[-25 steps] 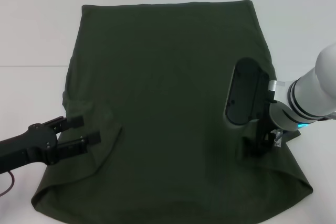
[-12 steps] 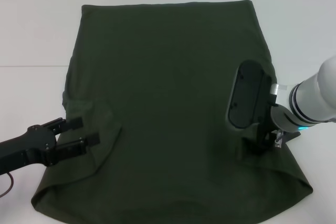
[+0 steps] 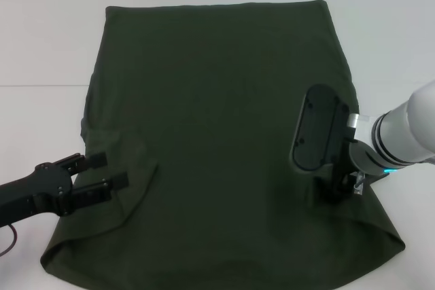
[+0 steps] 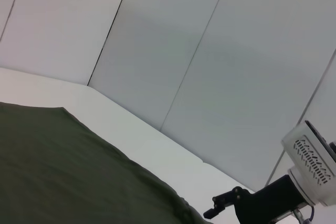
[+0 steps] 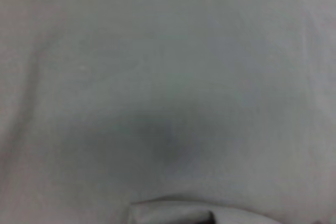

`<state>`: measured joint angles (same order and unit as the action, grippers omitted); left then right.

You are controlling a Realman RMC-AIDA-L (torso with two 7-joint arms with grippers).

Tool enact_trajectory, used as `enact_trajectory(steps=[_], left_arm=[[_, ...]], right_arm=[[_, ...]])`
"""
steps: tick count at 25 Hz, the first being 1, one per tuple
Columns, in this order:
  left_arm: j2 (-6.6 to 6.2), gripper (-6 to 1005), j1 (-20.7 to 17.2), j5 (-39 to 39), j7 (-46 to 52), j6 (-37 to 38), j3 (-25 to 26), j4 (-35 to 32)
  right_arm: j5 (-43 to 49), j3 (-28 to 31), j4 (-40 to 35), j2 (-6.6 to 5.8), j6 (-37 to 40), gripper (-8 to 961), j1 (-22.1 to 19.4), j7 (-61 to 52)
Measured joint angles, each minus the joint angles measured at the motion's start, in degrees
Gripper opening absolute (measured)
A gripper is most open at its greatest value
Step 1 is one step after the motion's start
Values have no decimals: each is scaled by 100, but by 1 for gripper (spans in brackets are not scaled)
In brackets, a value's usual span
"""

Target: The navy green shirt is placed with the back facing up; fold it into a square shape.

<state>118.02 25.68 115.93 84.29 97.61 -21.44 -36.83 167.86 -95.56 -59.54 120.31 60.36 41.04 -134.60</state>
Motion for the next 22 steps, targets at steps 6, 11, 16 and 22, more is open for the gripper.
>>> enact_trajectory(steps=[6,11,16,22], left_arm=[[13,875,-13,0,0,-1,0,0],[24,876,-21,0,1,22,0,0],[26,876,-20,0,5,32,0,0],[27,875,-20,0,7,17,0,0]], right_arm=[[3,23,100,-14,-165,874,-4,-13],[11,23,220,-17,-256,872,37,-15],[10,21,223,-24,-273,789,35,-14],[9,-13,59,-27,-241,643,-20,44]])
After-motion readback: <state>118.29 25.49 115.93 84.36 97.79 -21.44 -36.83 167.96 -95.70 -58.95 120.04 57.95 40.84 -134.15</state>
